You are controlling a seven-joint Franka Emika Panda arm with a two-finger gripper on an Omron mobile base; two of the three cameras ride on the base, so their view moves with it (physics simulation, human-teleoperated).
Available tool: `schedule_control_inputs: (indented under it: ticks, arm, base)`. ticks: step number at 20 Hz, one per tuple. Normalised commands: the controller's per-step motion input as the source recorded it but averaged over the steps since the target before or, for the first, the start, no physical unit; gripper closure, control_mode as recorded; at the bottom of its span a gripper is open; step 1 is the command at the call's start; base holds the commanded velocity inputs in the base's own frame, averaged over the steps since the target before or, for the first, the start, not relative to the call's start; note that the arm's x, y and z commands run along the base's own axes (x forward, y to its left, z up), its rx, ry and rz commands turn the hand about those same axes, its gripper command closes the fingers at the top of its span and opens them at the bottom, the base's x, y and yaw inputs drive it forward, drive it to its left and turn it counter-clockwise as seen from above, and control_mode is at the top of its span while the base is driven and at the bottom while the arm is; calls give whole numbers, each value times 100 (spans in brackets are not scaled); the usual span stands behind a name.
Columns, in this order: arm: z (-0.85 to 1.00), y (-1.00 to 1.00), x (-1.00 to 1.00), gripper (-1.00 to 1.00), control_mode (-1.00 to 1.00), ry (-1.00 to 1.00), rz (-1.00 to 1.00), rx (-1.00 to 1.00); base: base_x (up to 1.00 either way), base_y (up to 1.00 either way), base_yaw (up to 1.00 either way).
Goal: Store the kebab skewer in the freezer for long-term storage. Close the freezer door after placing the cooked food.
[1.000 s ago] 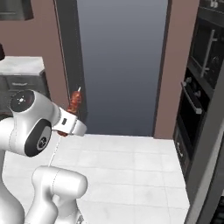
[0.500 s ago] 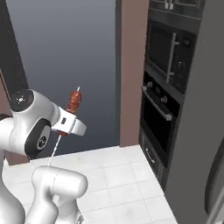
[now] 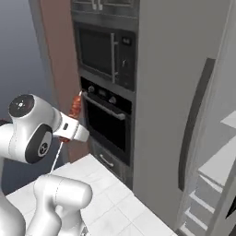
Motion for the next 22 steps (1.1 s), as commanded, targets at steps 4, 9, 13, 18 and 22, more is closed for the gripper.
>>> schedule_control_inputs:
  ticks: [4,9,13,18,22]
  arm:
    - [0,0,0,100,100,0,0,0]
    - [0,0,0,100,100,0,0,0]
    - [0,0,0,100,100,0,0,0]
    - [0,0,0,100,100,0,0,0]
    - [0,0,0,100,100,0,0,0]
  base:
    - [16,0,-88]
    - [21,9,-70]
    - [18,10,-53]
    - [30,13,-41]
    - [59,0,-23]
